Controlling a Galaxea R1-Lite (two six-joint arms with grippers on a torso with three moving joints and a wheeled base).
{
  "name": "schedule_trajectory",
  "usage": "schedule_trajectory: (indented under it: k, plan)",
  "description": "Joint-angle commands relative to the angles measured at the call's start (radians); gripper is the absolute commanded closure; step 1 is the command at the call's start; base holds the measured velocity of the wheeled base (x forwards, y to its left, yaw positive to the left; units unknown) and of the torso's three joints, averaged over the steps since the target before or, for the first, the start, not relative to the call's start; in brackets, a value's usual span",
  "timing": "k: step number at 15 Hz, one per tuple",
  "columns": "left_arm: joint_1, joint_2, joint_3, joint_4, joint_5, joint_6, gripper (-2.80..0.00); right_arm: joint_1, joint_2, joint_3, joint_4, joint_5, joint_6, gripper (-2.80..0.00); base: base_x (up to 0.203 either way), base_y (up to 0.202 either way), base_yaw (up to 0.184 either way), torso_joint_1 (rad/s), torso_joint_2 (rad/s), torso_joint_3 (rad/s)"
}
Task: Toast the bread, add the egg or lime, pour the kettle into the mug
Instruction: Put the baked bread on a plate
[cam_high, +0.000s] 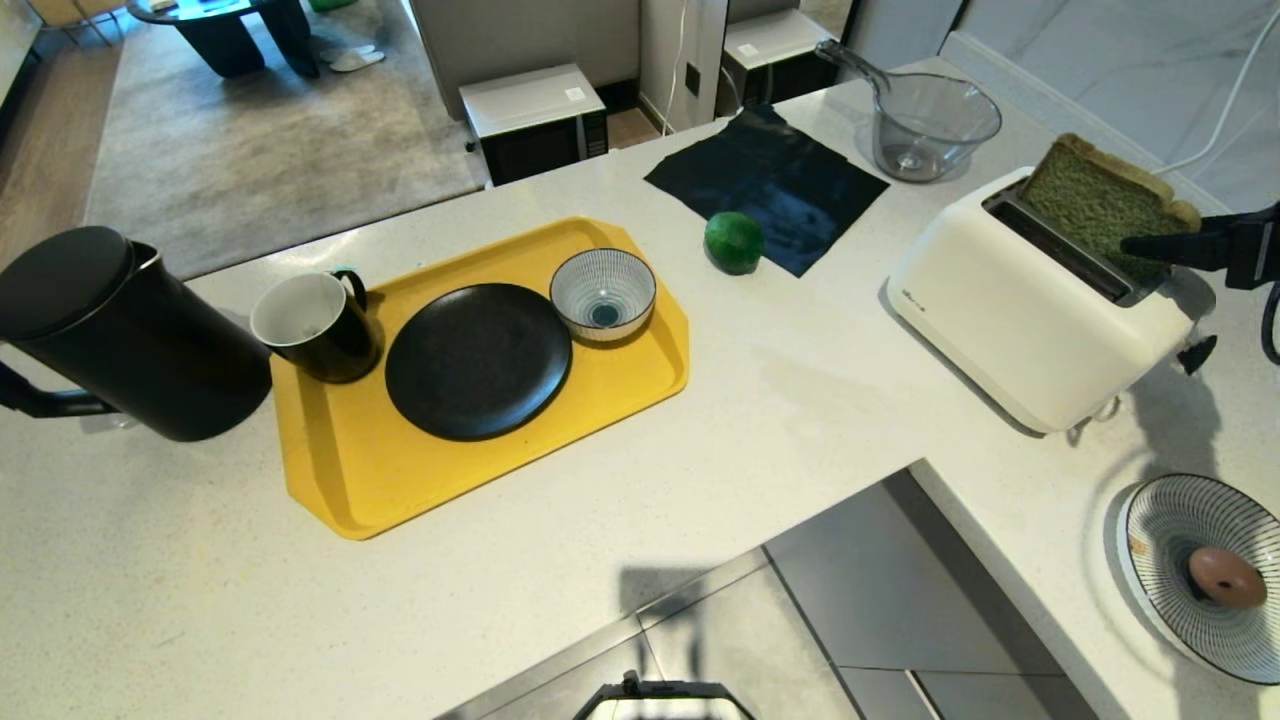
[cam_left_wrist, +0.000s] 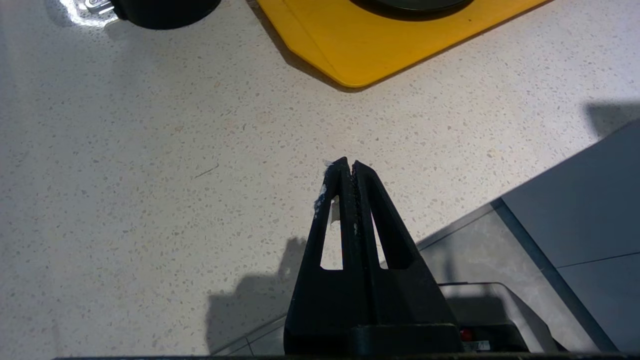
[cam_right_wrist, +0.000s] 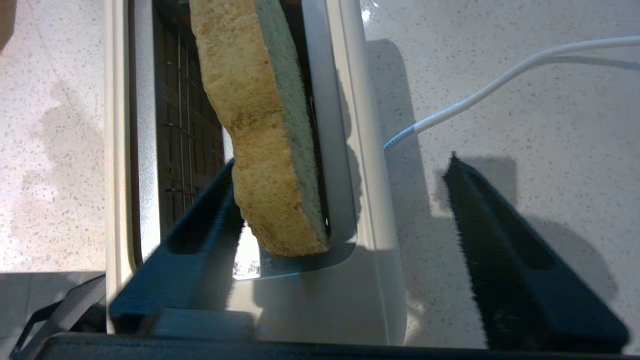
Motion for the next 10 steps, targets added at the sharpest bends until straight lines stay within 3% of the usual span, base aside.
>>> schedule_trajectory:
  k: [1, 10]
  plan:
    - [0.0, -0.002, 0.017, -0.001, 0.0, 0.0, 0.0, 0.006, 0.003, -0.003, 0.001, 0.003, -0.002, 0.0, 0.0, 0.0, 0.0, 0.0, 0.0, 0.0]
    - [0.0, -0.002, 0.017, -0.001, 0.0, 0.0, 0.0, 0.015, -0.044, 0.005, 0.001, -0.019, 0.027, 0.0, 0.0, 0.0, 0.0, 0.0, 0.0, 0.0]
